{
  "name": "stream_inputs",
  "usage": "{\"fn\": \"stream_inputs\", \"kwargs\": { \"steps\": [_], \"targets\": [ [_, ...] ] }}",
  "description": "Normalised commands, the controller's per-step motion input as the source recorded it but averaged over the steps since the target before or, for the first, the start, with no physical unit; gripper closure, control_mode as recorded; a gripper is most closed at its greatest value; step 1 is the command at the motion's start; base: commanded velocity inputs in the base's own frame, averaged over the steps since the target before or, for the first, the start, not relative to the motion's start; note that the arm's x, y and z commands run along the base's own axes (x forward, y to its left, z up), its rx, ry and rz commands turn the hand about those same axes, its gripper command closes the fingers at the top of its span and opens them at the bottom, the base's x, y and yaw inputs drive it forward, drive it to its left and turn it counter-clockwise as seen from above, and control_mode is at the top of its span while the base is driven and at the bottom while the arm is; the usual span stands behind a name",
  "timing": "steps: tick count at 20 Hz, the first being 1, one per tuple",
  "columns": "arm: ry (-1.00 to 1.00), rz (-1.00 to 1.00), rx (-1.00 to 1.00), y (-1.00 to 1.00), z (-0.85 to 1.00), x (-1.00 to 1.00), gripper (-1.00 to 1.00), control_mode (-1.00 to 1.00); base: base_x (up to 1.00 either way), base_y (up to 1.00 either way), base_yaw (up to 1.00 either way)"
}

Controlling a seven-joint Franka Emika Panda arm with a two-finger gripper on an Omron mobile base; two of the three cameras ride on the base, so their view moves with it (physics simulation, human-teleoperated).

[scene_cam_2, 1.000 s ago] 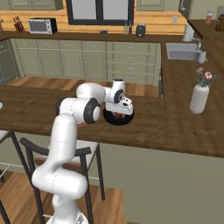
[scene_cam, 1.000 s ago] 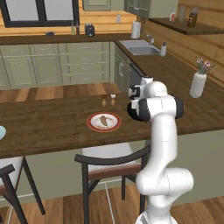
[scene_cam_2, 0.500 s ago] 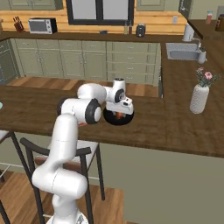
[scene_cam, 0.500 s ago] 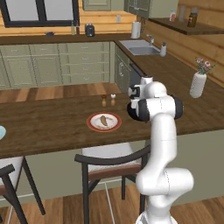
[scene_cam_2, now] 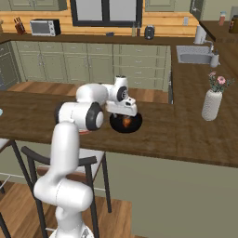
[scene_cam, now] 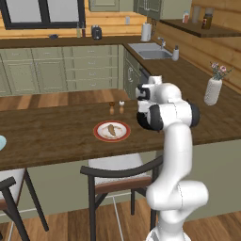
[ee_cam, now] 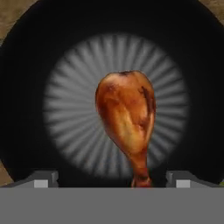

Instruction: Pick the chicken drumstick and sweet potato from their plates and place them in the bowl. Then put the bowl in the fridge.

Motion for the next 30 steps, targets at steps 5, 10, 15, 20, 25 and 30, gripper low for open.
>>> {"fn": "stream_inputs", "kwargs": {
  "steps": [5, 10, 15, 20, 25, 30],
  "targets": [
    [0.00, -0.03, -0.06, 0.80, 0.34, -1.00, -1.00, -1.00, 0.00, 0.00, 0.00],
    [0.05, -0.01, -0.17, 1.00, 0.33, -1.00, -1.00, -1.00, 0.00, 0.00, 0.00],
    [0.14, 0.01, -0.02, 1.00, 0.15, -0.91, -1.00, -1.00, 0.00, 0.00, 0.00],
    [0.13, 0.04, 0.00, 1.00, 0.00, -0.46, -1.00, -1.00, 0.00, 0.00, 0.00],
    [0.09, 0.08, 0.03, 0.44, 0.00, 0.62, -1.00, -1.00, 0.00, 0.00, 0.00],
    [0.08, 0.00, 0.09, -0.01, -0.07, 1.00, -1.00, -1.00, 0.00, 0.00, 0.00]
  ]
}}
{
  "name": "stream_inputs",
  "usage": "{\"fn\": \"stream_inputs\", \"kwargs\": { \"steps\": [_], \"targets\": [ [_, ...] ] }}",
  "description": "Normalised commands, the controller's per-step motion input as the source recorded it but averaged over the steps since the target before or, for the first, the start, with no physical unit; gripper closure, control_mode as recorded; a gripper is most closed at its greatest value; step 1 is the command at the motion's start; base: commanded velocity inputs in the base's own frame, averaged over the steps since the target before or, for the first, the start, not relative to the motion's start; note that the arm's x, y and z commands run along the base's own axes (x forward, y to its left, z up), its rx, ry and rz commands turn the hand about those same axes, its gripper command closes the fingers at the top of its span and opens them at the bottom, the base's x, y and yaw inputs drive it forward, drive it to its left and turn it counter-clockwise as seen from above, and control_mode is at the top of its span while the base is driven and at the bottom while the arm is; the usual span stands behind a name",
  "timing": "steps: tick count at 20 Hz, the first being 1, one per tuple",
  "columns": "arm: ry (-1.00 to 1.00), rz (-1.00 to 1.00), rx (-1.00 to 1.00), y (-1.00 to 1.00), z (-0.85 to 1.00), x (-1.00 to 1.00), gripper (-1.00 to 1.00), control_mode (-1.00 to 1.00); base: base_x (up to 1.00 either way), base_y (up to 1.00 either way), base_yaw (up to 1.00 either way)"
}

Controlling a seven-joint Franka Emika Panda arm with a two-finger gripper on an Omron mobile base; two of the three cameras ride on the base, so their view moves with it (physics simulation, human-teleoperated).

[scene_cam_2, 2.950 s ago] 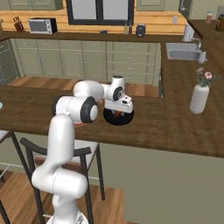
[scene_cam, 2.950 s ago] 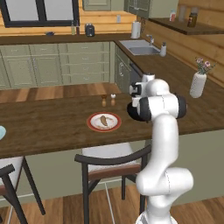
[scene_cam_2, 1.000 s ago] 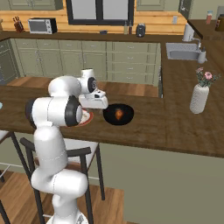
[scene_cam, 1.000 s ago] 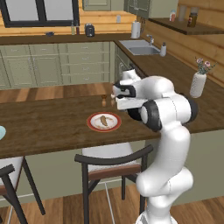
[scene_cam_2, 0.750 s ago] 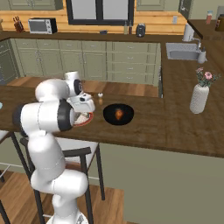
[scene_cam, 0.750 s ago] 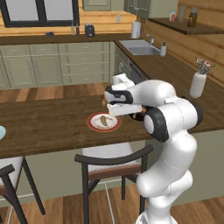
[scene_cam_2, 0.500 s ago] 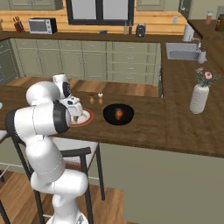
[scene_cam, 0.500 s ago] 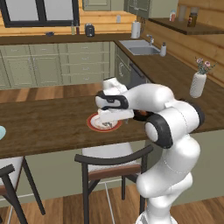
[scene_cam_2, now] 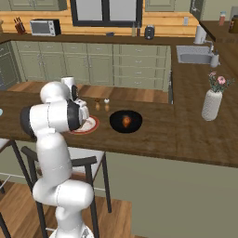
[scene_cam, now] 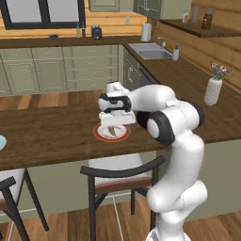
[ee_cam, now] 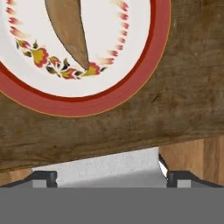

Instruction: Pick the chicken drumstick and sweet potato from their plates and place them in the bowl. Then put the bowl in the fridge.

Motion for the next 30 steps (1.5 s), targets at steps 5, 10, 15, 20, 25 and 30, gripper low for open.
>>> {"fn": "stream_inputs", "kwargs": {
  "steps": [5, 10, 15, 20, 25, 30],
  "targets": [
    [0.01, 0.01, 0.02, 0.11, -0.49, 1.00, -1.00, -1.00, 0.00, 0.00, 0.00],
    [-0.01, 0.03, 0.00, 0.31, -0.55, 0.65, -1.00, -1.00, 0.00, 0.00, 0.00],
    [0.00, 0.01, 0.00, 0.15, -0.21, 0.46, -1.00, -1.00, 0.00, 0.00, 0.00],
    [0.00, 0.00, 0.00, -0.01, -0.20, 0.15, -1.00, -1.00, 0.00, 0.00, 0.00],
    [0.00, 0.00, 0.00, -0.14, -0.24, -0.10, -1.00, -1.00, 0.00, 0.00, 0.00],
    [0.00, 0.00, 0.00, -0.16, -0.10, -0.16, 1.00, -1.00, 0.00, 0.00, 0.00]
  ]
}}
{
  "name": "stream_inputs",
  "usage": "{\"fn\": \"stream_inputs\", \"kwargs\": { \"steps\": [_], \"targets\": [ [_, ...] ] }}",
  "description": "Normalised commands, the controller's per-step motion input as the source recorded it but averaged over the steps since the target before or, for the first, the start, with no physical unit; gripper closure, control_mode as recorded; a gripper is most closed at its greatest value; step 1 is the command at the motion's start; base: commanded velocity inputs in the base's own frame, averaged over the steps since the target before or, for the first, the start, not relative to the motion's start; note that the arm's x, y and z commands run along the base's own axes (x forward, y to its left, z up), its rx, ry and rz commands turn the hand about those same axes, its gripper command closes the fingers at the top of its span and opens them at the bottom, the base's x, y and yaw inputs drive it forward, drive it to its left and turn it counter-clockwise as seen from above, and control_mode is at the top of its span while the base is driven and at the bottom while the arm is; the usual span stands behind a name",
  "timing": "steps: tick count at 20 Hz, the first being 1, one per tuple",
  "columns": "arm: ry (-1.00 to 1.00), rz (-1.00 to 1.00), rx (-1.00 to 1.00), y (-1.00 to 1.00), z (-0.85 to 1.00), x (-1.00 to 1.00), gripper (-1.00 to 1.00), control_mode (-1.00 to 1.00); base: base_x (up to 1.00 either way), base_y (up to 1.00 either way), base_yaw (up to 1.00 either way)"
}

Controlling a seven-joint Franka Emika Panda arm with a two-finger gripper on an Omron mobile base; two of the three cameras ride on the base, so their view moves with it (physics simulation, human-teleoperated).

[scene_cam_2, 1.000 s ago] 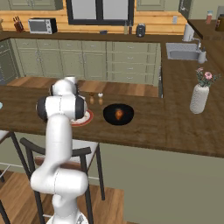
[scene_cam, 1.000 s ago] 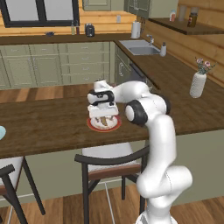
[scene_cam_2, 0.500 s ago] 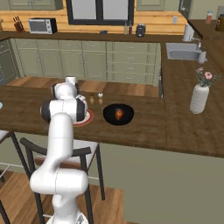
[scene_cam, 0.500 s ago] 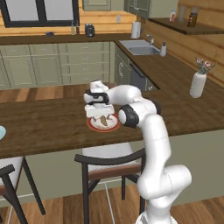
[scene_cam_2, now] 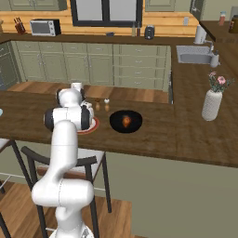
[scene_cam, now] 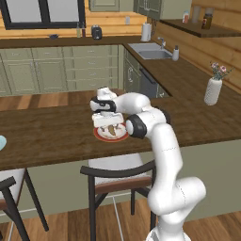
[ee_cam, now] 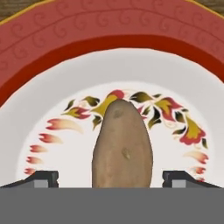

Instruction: Pick the chicken drumstick and sweet potato from their plates and place them in the bowl. Then put the bowl in the fridge.

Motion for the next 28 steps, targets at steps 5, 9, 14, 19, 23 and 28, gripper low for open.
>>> {"fn": "stream_inputs", "kwargs": {
  "steps": [5, 9, 14, 19, 23, 28],
  "targets": [
    [0.00, 0.00, 0.00, -0.11, -0.01, -0.06, 1.00, -1.00, 0.00, 0.00, 0.00],
    [-0.01, 0.00, 0.00, -0.68, 0.23, -0.14, 1.00, -1.00, 0.00, 0.00, 0.00],
    [0.00, 0.00, 0.00, -0.70, 0.99, -0.16, 1.00, -1.00, 0.00, 0.00, 0.00],
    [0.01, 0.00, 0.00, -0.90, 0.65, -0.01, 1.00, -1.00, 0.00, 0.00, 0.00],
    [0.01, 0.00, 0.01, -1.00, 0.00, 0.00, 1.00, -1.00, 0.00, 0.00, 0.00],
    [0.01, 0.00, 0.05, -1.00, -0.08, 0.02, 1.00, -1.00, 0.00, 0.00, 0.00]
  ]
}}
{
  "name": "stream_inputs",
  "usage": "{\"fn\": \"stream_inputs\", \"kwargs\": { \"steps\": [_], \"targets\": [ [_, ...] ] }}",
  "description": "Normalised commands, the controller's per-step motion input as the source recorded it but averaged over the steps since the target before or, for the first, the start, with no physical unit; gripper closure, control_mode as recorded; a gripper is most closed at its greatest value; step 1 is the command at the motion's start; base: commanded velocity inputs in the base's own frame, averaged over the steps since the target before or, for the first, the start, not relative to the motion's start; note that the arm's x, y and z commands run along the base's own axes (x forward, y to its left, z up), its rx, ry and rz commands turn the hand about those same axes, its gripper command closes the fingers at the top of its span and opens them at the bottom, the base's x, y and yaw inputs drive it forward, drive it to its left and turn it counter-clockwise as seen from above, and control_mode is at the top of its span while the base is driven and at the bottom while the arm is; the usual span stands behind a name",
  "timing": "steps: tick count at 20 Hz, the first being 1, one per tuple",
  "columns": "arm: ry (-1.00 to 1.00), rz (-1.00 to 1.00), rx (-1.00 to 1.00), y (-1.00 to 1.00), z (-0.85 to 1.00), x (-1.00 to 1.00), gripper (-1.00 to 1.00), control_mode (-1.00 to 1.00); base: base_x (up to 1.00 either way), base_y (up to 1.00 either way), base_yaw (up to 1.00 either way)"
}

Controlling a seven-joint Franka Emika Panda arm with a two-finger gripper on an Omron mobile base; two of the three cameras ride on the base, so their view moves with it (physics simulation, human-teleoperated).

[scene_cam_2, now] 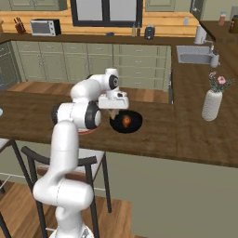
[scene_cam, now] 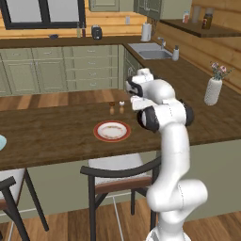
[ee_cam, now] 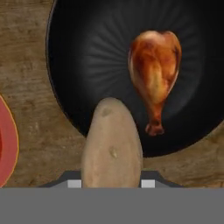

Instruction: Pick the chicken drumstick and sweet potato from their plates and place them in the bowl. Then put the bowl in the fridge.

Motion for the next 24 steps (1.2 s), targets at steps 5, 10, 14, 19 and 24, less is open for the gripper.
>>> {"fn": "stream_inputs", "kwargs": {
  "steps": [5, 10, 14, 19, 24],
  "targets": [
    [0.00, 0.00, 0.06, -0.93, -0.14, 0.12, 1.00, -1.00, 0.00, 0.00, 0.00],
    [0.00, 0.00, 0.04, -0.33, 0.00, 0.65, 1.00, -1.00, 0.00, 0.00, 0.00],
    [0.01, 0.00, 0.00, 0.00, -0.12, 0.43, 1.00, -1.00, 0.00, 0.00, 0.00],
    [0.00, 0.00, 0.00, 0.00, -0.36, 0.36, 1.00, -1.00, 0.00, 0.00, 0.00],
    [0.00, 0.00, 0.00, -0.01, -0.28, 0.01, 1.00, -1.00, 0.00, 0.00, 0.00]
  ]
}}
